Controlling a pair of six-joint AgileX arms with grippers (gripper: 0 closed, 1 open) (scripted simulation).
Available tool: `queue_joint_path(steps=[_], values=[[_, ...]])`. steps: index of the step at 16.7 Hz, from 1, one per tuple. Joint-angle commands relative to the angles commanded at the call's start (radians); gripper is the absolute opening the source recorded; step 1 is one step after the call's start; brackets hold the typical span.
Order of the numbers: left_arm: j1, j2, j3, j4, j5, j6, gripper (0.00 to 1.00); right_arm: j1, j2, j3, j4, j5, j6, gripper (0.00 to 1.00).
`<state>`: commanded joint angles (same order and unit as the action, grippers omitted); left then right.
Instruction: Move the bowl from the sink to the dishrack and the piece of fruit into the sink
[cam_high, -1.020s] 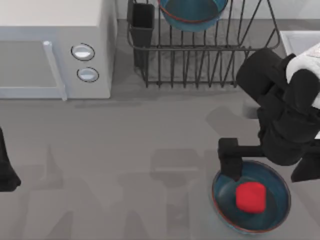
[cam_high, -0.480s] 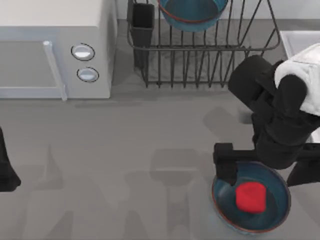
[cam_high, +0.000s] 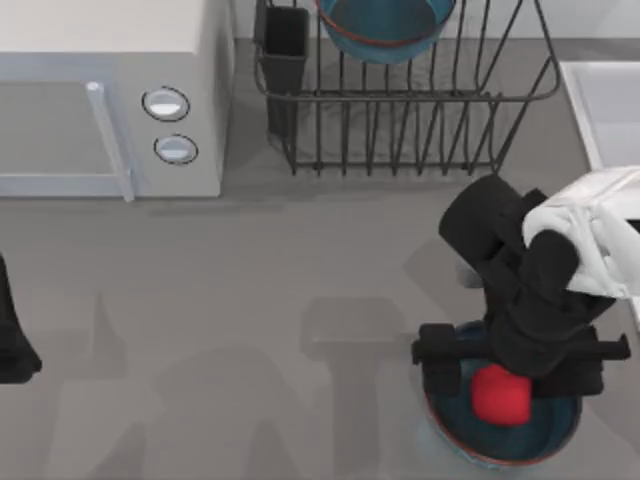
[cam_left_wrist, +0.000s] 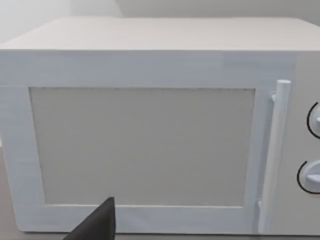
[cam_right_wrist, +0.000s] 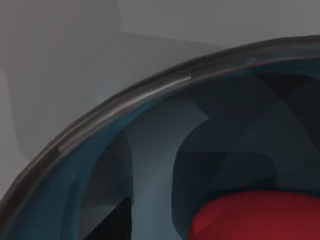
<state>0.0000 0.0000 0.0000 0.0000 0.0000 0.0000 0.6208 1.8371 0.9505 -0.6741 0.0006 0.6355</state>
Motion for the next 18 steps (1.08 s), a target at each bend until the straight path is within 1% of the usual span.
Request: queue_joint_path(steps=[2,6,18], values=[[0.000,0.000,0.000,0.000,0.000,0.000,1.00,0.001,0.020,-0.023,0.033,0.000,0.001,1.00],[0.000,0.000,0.000,0.000,0.000,0.000,1.00,0.001,0.021,-0.024,0.035,0.000,0.001,1.00],[0.000,0.000,0.000,0.000,0.000,0.000,1.00,0.001,0.021,-0.024,0.035,0.000,0.001,0.10]])
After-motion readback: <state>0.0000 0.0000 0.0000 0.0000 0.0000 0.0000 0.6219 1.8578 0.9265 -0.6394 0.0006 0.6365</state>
